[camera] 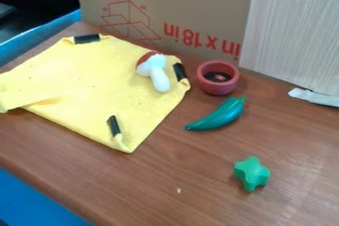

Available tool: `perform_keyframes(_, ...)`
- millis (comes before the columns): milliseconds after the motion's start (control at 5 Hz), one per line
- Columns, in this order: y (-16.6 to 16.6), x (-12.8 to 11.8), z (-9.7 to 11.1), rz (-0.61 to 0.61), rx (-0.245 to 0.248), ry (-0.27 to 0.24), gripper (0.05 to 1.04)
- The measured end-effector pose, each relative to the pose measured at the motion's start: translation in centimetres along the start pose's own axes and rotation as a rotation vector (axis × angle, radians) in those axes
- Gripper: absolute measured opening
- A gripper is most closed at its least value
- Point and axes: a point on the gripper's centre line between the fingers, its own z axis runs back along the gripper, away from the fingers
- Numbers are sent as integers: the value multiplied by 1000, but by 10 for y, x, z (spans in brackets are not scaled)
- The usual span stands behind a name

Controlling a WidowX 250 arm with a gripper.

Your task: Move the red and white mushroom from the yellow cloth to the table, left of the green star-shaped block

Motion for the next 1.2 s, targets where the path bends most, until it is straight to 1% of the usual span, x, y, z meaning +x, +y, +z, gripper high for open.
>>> perform_keyframes(200, 6, 1, -10, 14, -14, 27, 1001)
perform_keyframes(400, 7, -26, -31, -67, 2, 10, 1001)
perform_keyframes(600, -2, -36, -55, -130, 51, -87, 1001)
perform_keyframes(800, -17, -34, -100, -165, 86, -180, 1001)
perform_keyframes(1000, -21, -26, -132, -143, 104, -259, 1001)
perform_keyframes(1200, -21, -12, -159, -72, 85, -335, 1001)
